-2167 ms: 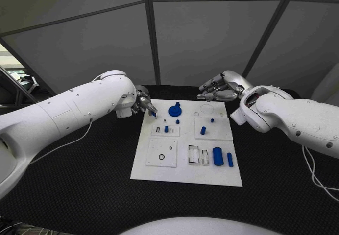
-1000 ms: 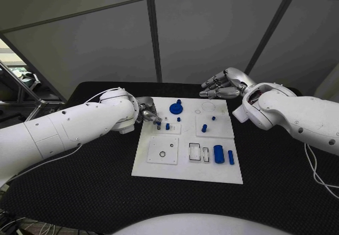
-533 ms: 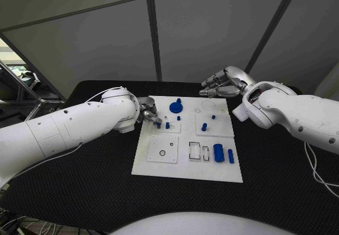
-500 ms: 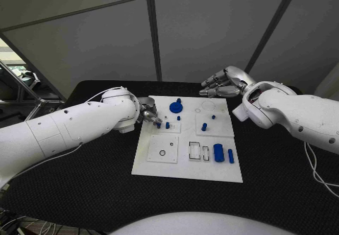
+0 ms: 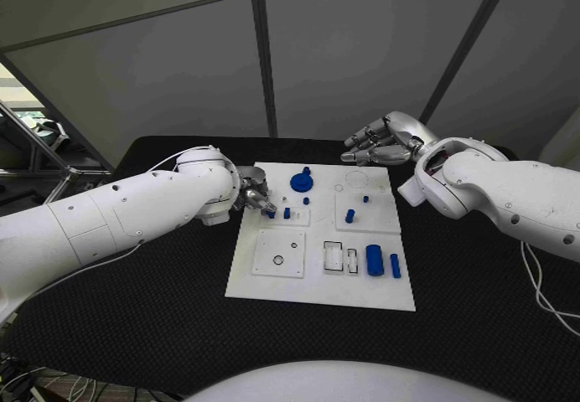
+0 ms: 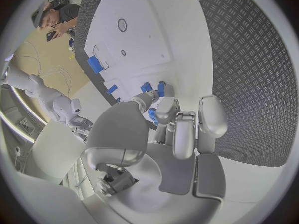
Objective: Assemble the parts on the task board
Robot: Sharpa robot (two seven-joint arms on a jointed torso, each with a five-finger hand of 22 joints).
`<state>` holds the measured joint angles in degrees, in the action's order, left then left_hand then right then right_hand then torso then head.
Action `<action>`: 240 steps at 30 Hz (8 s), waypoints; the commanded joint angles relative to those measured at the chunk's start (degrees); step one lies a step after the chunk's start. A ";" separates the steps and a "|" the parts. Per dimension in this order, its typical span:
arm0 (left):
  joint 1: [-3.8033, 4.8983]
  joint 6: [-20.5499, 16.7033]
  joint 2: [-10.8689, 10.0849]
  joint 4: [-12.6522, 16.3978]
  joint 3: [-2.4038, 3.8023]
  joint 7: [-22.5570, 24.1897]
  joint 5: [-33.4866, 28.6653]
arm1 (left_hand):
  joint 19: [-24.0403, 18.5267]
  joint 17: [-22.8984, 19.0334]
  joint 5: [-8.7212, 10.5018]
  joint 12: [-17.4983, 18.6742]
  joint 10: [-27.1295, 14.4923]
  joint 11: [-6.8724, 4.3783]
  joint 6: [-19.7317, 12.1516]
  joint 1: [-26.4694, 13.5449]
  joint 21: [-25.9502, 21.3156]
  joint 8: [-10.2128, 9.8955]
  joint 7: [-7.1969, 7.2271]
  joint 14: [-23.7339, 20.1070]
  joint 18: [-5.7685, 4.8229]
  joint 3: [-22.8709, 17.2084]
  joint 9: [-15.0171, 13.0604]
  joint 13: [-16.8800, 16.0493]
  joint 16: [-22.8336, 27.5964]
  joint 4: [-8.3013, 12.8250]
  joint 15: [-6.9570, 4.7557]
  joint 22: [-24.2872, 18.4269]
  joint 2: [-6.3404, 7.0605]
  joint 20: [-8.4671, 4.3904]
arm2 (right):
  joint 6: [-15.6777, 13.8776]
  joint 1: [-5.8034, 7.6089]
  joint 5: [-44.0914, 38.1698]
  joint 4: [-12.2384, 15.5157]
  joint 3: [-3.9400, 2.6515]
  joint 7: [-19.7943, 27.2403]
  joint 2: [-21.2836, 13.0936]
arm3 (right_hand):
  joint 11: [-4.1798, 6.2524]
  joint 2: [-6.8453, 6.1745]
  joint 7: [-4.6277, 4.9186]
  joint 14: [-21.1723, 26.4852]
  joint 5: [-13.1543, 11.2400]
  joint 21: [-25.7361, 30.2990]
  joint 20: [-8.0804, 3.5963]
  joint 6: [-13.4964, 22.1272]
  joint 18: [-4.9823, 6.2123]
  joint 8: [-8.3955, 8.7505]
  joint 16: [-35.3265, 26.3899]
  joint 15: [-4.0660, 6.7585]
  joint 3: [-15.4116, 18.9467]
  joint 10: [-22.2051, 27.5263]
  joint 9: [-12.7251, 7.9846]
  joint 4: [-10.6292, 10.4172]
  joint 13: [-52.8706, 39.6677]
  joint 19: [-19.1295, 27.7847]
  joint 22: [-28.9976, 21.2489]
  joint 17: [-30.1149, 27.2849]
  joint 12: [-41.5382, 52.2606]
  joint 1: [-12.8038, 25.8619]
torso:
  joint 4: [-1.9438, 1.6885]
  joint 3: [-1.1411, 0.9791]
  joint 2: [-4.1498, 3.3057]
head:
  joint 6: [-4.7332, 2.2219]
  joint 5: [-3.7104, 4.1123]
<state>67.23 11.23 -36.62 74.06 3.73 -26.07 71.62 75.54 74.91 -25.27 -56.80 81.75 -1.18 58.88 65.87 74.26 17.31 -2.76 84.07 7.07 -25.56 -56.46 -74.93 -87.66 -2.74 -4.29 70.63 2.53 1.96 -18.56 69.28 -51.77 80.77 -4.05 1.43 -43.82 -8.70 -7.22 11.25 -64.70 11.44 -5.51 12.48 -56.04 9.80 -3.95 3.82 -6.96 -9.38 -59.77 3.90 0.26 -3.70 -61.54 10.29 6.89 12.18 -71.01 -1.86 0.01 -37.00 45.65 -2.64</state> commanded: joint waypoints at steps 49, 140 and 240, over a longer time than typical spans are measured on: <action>-0.20 1.40 2.46 -3.49 -0.42 -1.15 -0.42 | 1.22 12.92 7.80 0.28 1.33 -1.16 1.59 -4.16 0.20 1.25 1.50 5.32 -2.14 -6.04 -1.36 -1.41 -0.32 4.18 -0.97 1.16 2.08 -0.59 | 0.47 0.12 0.21 0.10 -0.04 0.83 -0.06 | -0.10 0.77 0.24 0.13 0.20 0.30 0.22 0.00 0.55 0.26 -0.14 0.12 -0.02 0.50 -0.07 0.23 0.08 -0.33 -0.17 -0.20 0.31 0.07 | -0.03 0.02 0.03 | 0.15 0.51; 0.04 -16.50 9.85 -10.90 -2.41 26.74 15.06 | -15.69 -20.53 21.82 51.45 -15.40 6.22 -0.07 13.12 -39.06 -13.11 -5.47 -11.04 3.29 1.82 36.07 59.80 46.10 0.30 5.18 -28.11 9.63 5.10 | 0.11 0.11 -3.90 -1.40 -0.02 0.81 0.50 | 0.97 2.09 -1.14 -3.84 0.11 0.23 -1.31 -4.40 0.44 0.28 0.33 1.49 -2.40 -0.29 -0.11 4.11 0.17 -4.62 -1.27 -1.09 0.12 -2.40 | 0.05 0.00 -0.03 | -1.91 2.41; -0.67 -19.10 9.25 -11.87 -0.34 29.81 11.92 | -10.65 -6.01 16.36 49.12 -10.52 4.57 6.28 14.60 -20.53 -12.06 -4.35 -2.30 1.69 -1.54 40.76 65.90 16.85 4.32 3.56 -9.81 5.16 3.57 | 0.68 0.11 -3.07 -1.97 -0.04 1.18 1.05 | 0.89 2.29 -1.07 -3.69 0.26 0.55 -1.20 -4.38 0.45 0.29 0.10 1.39 -2.49 -0.20 -0.12 4.00 0.15 -4.44 -1.53 -1.23 -0.03 -1.97 | -0.36 0.10 0.07 | -1.67 2.12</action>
<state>66.45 -6.61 -26.98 61.66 3.22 3.21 84.69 64.49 68.88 -8.63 -7.93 70.90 3.29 64.81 80.89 53.40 5.34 -7.06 81.40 11.09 -27.43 -15.61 -9.09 -70.56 1.52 -0.61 60.78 7.58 5.65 -17.79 69.27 -55.17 78.78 -4.04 1.86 -42.71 -7.88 -4.94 9.88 -68.59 11.49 -5.27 11.06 -60.21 9.80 -3.95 4.27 -5.33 -11.89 -60.19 3.83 4.04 -3.61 -66.05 8.82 5.75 12.35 -73.41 -2.17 0.09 -36.89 43.99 -0.47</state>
